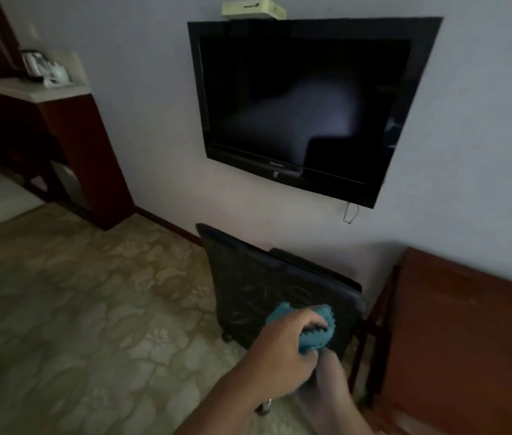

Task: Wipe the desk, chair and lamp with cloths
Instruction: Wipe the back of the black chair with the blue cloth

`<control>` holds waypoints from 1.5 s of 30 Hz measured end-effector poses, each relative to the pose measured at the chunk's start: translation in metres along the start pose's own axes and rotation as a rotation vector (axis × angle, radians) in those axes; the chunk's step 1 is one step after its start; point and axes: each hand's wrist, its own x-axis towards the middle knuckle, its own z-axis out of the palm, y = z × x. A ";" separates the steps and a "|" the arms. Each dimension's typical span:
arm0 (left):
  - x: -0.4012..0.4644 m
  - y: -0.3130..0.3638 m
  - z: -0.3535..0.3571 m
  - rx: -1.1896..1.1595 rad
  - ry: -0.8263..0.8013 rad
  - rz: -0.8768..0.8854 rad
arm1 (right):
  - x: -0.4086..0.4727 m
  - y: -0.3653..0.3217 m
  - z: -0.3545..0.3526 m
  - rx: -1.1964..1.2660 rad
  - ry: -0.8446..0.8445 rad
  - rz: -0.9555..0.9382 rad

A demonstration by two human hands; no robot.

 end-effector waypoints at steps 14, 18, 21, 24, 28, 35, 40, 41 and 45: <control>-0.026 -0.119 -0.134 -0.168 -0.005 -0.031 | 0.013 0.088 0.129 -0.015 0.190 -0.247; -0.003 -0.165 -0.171 -0.166 0.089 -0.163 | 0.041 0.073 0.165 0.302 0.289 -0.415; 0.030 -0.199 -0.205 -0.116 0.066 -0.210 | 0.066 0.068 0.196 0.332 0.326 -0.578; 0.069 -0.219 -0.230 -0.066 0.107 -0.241 | 0.092 0.071 0.212 0.089 0.446 -0.787; 0.122 -0.242 -0.250 0.062 0.150 -0.171 | 0.139 0.086 0.220 -0.533 0.457 -1.069; 0.210 -0.280 -0.249 0.202 -0.038 -0.107 | 0.218 0.104 0.230 -1.671 0.832 -1.105; 0.247 -0.321 -0.272 0.127 -0.223 -0.013 | 0.240 0.107 0.245 -2.000 0.859 -1.139; 0.256 -0.328 -0.277 0.079 -0.272 0.012 | 0.249 0.109 0.259 -2.066 0.814 -1.138; 0.271 -0.345 -0.285 -0.021 -0.279 0.116 | 0.278 0.116 0.307 -2.191 0.679 -1.087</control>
